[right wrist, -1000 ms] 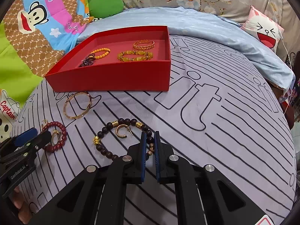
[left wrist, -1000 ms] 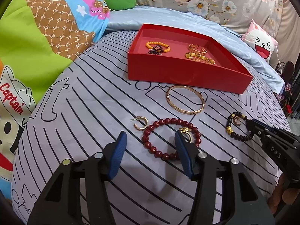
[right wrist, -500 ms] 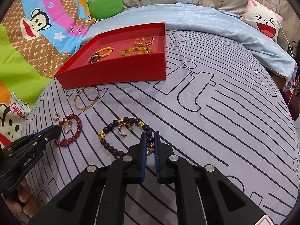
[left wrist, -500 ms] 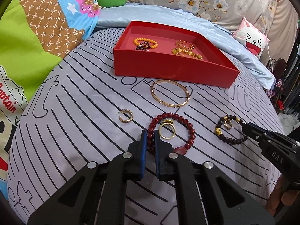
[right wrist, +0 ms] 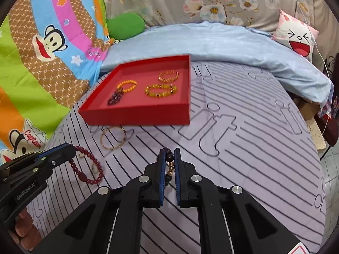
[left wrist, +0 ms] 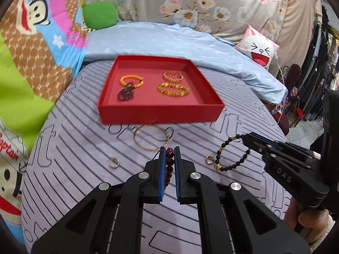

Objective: Organize jewelry
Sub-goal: 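Carry both bracelets into the red tray and open both grippers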

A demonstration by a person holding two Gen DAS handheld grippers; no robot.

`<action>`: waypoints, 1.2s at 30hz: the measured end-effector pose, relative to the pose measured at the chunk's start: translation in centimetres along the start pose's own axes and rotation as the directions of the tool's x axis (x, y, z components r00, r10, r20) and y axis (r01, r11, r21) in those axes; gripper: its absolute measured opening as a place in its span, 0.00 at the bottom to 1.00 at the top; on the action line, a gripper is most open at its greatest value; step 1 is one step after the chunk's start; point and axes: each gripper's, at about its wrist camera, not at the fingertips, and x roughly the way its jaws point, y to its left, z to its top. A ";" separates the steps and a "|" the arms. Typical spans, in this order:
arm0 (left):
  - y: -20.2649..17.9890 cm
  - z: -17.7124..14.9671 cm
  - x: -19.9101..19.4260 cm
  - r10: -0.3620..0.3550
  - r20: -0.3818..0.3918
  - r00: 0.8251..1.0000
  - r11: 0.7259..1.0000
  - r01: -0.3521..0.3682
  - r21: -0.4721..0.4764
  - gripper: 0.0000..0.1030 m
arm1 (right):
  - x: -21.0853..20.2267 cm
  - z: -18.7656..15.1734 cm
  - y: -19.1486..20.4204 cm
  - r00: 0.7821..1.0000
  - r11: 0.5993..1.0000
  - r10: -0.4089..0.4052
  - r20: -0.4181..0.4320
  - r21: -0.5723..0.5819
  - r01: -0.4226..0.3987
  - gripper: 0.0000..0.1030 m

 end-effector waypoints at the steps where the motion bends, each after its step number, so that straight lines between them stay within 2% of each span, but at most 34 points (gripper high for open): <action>1: -0.2 0.3 -0.1 -0.004 0.005 1.000 1.000 0.004 0.005 0.07 | -0.2 0.5 0.1 1.000 1.000 0.005 0.011 -0.004 -0.005 0.07; 10: -1.8 6.0 -0.9 -0.078 0.096 0.992 0.995 0.072 0.063 0.07 | -0.7 6.3 0.6 0.995 0.999 0.046 0.091 -0.028 -0.044 0.07; 16: -1.0 10.5 0.7 -0.102 0.147 0.984 0.994 0.094 0.059 0.07 | 1.6 10.4 1.0 0.993 0.998 0.047 0.106 -0.036 -0.044 0.07; 19: 0.1 11.8 2.5 -0.125 0.137 0.983 0.992 0.123 0.026 0.07 | 3.9 11.5 1.1 0.994 0.997 0.072 0.079 -0.008 -0.071 0.07; 24: 2.5 11.7 7.1 -0.153 0.051 0.987 0.987 0.155 -0.042 0.07 | 7.9 11.3 1.5 0.990 0.989 0.143 -0.001 0.036 -0.143 0.07; 27: 3.9 10.5 9.8 -0.102 -0.007 0.995 0.993 0.101 -0.053 0.07 | 10.2 10.5 1.9 0.991 0.992 0.126 -0.053 0.016 -0.126 0.07; 30: 5.0 9.5 11.4 -0.033 -0.044 0.999 0.999 0.031 -0.043 0.07 | 11.7 9.7 1.8 0.995 0.998 0.064 -0.078 -0.017 -0.066 0.07; 36: 6.1 8.5 12.3 0.100 -0.041 0.994 0.995 -0.100 0.013 0.07 | 13.0 9.0 0.8 0.995 1.000 0.008 -0.097 -0.026 -0.010 0.07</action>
